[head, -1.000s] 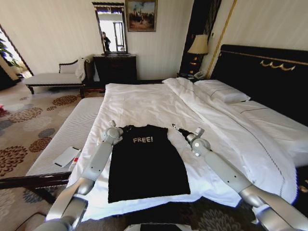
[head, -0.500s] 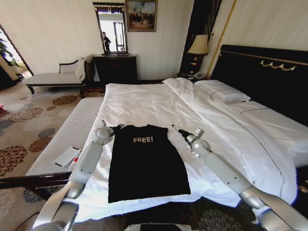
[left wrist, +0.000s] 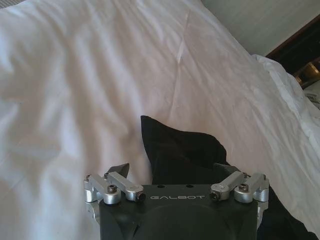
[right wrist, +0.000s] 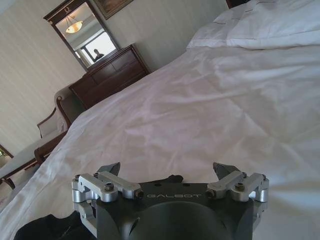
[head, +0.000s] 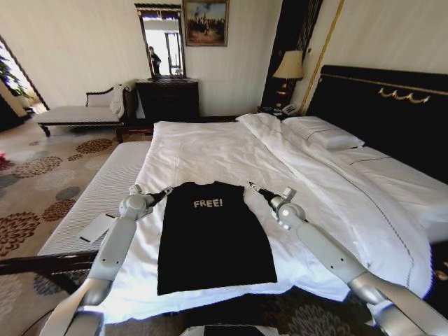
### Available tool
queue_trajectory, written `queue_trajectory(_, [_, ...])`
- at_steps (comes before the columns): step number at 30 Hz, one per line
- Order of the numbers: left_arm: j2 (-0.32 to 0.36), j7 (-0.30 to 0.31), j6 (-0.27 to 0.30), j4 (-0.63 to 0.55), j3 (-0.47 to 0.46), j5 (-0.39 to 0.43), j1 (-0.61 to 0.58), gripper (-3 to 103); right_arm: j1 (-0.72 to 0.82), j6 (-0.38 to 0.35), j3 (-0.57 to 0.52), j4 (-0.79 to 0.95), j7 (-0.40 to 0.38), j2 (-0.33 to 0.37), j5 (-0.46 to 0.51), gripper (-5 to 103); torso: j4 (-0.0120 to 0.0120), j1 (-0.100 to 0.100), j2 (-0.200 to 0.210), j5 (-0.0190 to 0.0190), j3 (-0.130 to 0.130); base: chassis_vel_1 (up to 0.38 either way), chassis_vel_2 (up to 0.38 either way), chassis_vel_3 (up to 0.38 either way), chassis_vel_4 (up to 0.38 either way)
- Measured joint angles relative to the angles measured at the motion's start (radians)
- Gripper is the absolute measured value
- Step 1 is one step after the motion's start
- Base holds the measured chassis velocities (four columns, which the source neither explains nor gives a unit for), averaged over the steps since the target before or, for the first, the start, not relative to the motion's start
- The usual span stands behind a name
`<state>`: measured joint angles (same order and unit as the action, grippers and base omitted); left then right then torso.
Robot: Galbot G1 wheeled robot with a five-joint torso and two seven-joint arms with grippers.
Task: Fold the clothes on the bed.
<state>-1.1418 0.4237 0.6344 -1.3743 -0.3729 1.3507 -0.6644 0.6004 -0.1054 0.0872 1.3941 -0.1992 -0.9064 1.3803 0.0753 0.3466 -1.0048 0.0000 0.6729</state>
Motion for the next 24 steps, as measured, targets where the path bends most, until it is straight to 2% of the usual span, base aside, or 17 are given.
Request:
queue_trajectory(3, [-0.002, -0.007, -0.002, -0.001, 0.000, -0.004, -0.005, 82, 0.002, 0.000, -0.002, -0.001, 0.000, 0.001, -0.002, 100, -0.0001, 0.000, 0.000, 0.0000, 0.000, 0.000, 0.000, 0.000, 0.000])
queue_trajectory(5, [-0.003, -0.009, -0.003, -0.001, 0.000, -0.006, -0.006, 82, 0.002, 0.000, -0.002, -0.001, 0.000, 0.001, -0.002, 100, -0.0001, 0.000, 0.000, 0.0000, 0.000, 0.000, 0.000, 0.000, 0.000])
queue_trajectory(8, [-0.010, -0.016, -0.006, 0.001, 0.002, -0.011, -0.006, 66, 0.002, 0.000, -0.002, -0.003, 0.000, 0.001, -0.003, 100, 0.0000, 0.000, 0.000, 0.0000, 0.000, 0.000, 0.000, 0.000, 0.000])
queue_trajectory(9, [-0.010, -0.016, -0.006, 0.001, 0.002, -0.011, -0.006, 66, 0.002, 0.000, -0.002, -0.003, 0.000, 0.001, -0.003, 100, 0.0000, 0.000, 0.000, 0.0000, 0.000, 0.000, 0.000, 0.000, 0.000])
queue_trajectory(12, [-0.012, -0.020, -0.008, 0.002, 0.005, -0.013, -0.005, 50, 0.001, 0.000, -0.001, -0.006, 0.001, 0.000, -0.004, 100, 0.0000, 0.000, 0.000, 0.0000, 0.000, 0.000, 0.000, 0.000, 0.000])
queue_trajectory(14, [-0.013, -0.020, -0.008, 0.003, 0.006, -0.013, -0.005, 50, 0.001, 0.000, -0.001, -0.007, 0.002, -0.001, -0.004, 100, 0.0000, 0.000, 0.000, 0.0000, 0.000, 0.000, 0.000, 0.000, 0.000])
queue_trajectory(18, [-0.013, -0.023, -0.012, 0.007, 0.007, -0.015, -0.004, 28, -0.003, 0.000, 0.001, -0.014, 0.003, -0.002, -0.006, 100, -0.0001, 0.000, 0.000, 0.0000, 0.000, 0.000, 0.000, 0.000, 0.000])
queue_trajectory(20, [-0.013, -0.025, -0.012, 0.007, 0.008, -0.016, -0.004, 28, -0.003, 0.000, 0.001, -0.015, 0.004, -0.003, -0.006, 100, 0.0000, 0.000, 0.000, 0.0000, 0.000, 0.000, 0.000, 0.000, 0.000])
queue_trajectory(24, [-0.011, -0.030, -0.015, 0.007, 0.010, -0.021, -0.005, 6, -0.006, 0.000, 0.004, -0.020, 0.004, -0.007, -0.008, 100, 0.0000, 0.000, 0.000, 0.0000, 0.000, 0.000, 0.000, 0.000, 0.000])
